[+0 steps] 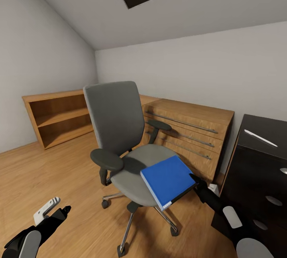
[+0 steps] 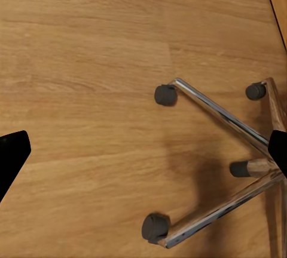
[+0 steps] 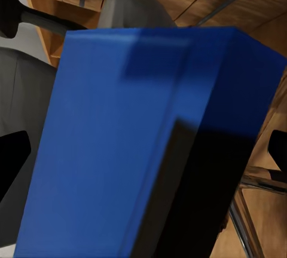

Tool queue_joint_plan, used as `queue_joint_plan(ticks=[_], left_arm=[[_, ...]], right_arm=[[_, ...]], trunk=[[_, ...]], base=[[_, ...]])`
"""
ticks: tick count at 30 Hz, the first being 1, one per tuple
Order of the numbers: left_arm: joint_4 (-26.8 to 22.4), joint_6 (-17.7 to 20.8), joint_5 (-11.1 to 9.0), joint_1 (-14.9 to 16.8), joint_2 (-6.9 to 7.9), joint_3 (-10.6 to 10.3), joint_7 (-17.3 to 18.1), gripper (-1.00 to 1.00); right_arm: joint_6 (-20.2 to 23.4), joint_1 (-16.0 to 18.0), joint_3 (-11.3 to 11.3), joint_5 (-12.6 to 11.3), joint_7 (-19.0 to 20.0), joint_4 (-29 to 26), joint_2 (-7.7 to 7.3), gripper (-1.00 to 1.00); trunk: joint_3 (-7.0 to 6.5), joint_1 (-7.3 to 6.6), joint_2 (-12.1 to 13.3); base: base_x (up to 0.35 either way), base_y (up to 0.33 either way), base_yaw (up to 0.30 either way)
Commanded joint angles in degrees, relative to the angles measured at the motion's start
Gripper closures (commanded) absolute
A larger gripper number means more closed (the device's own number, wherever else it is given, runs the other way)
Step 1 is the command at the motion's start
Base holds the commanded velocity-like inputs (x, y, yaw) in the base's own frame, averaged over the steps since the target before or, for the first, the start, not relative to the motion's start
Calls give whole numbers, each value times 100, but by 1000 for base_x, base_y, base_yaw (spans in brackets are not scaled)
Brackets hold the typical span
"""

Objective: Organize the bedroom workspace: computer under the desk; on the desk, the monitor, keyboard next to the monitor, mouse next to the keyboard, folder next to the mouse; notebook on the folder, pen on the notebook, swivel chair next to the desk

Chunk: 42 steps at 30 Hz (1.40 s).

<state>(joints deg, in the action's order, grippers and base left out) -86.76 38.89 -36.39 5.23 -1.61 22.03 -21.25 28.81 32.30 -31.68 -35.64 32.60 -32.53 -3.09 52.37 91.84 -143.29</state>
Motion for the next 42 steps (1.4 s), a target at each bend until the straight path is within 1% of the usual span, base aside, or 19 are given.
queue_joint_plan(ticks=[1, 7, 13, 29, 30, 42], left_arm=[[-8, 21, -61, 5, -5, 9, -46, -100], [-8, 22, -61, 5, -6, 10, -46, -100], [-8, 22, -61, 5, -6, 5, -46, -100], [-8, 22, -61, 5, -28, 12, -46, -100], [-8, 22, -61, 5, -33, 12, -46, -100], [-8, 22, -61, 5, -48, 10, -46, -100]], right_arm=[[46, 5, -13, -28, 8, 1, 2, -100], [46, 5, 35, -30, 3, 1, 19, -100], [46, 5, 39, -31, 1, 1, 42, -100], [47, 5, 39, -31, 1, 1, 46, -100], [50, 5, 39, -31, 0, 1, 46, 100], [46, 5, 39, -27, -8, 1, 46, 100]], trunk=[[6, -1, -3], [6, -1, -3], [6, -1, -3], [6, -1, -3], [6, -1, -3], [6, -1, -3]], base=[[0, 0, 0], [0, 0, 0], [0, 0, 0], [0, 0, 0], [0, 0, 0], [0, 0, 0]])
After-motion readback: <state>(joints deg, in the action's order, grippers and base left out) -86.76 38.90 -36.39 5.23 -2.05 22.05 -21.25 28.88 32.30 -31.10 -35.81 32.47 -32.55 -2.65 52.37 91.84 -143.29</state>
